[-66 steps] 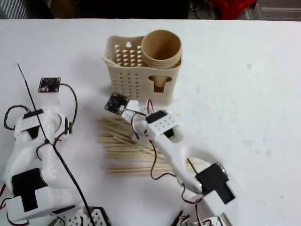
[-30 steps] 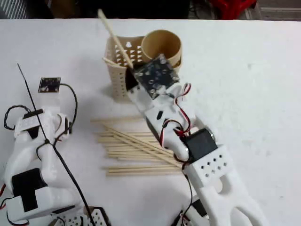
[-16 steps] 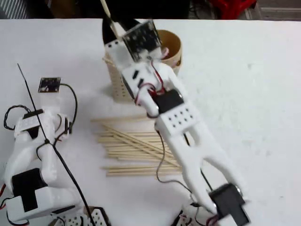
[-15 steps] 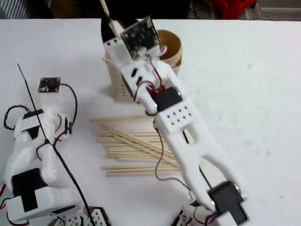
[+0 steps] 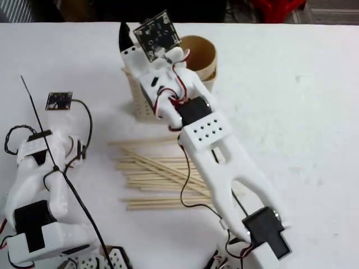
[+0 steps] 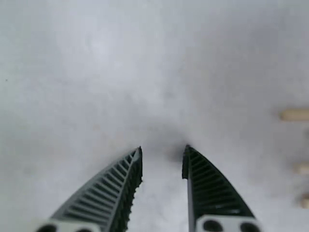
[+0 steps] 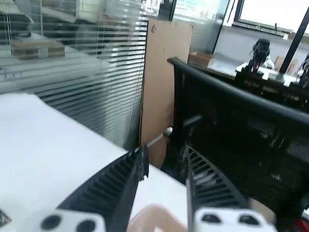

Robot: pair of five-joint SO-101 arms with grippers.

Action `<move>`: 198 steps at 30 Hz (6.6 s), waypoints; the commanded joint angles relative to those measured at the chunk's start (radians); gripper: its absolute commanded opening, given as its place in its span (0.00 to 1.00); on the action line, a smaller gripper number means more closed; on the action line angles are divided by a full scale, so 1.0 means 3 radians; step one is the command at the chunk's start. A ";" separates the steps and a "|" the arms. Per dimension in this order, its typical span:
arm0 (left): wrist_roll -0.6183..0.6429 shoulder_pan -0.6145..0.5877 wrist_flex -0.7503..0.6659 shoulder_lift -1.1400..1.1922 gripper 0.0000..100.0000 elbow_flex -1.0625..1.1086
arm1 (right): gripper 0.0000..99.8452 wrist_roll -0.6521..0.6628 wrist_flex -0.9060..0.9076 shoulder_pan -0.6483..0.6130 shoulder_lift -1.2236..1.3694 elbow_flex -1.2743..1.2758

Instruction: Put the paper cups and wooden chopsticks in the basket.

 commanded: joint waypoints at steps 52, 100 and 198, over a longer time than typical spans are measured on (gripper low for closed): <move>-0.0031 -0.0013 -0.0056 -0.0008 0.15 -0.0010 | 0.15 0.1851 0.2560 -0.0683 0.0018 0.1841; -0.0020 -0.0013 -0.0056 -0.0008 0.15 -0.0010 | 0.02 0.0987 0.2688 -0.0212 -0.1511 0.1008; -0.0020 -0.0013 -0.0056 -0.0008 0.15 -0.0005 | 0.03 0.1442 0.2043 -0.0355 0.0642 0.1360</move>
